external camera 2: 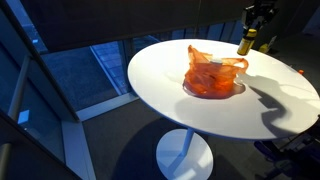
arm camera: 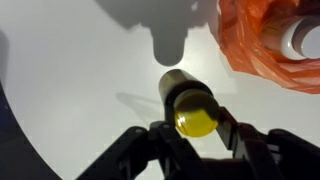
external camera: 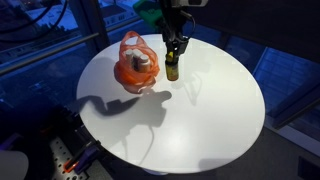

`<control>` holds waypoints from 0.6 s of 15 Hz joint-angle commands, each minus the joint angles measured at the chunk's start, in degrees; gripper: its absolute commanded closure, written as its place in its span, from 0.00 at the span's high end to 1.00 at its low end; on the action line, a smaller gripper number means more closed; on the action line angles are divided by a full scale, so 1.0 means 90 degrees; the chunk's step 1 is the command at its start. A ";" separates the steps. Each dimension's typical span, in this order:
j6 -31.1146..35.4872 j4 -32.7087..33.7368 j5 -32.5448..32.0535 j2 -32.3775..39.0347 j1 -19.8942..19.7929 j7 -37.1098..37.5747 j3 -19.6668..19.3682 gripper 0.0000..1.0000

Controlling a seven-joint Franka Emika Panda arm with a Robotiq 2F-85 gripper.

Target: Remove the brown bottle from the plastic

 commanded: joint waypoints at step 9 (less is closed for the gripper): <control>-0.0441 0.0070 0.0832 0.0697 -0.0434 -0.0555 0.0023 0.20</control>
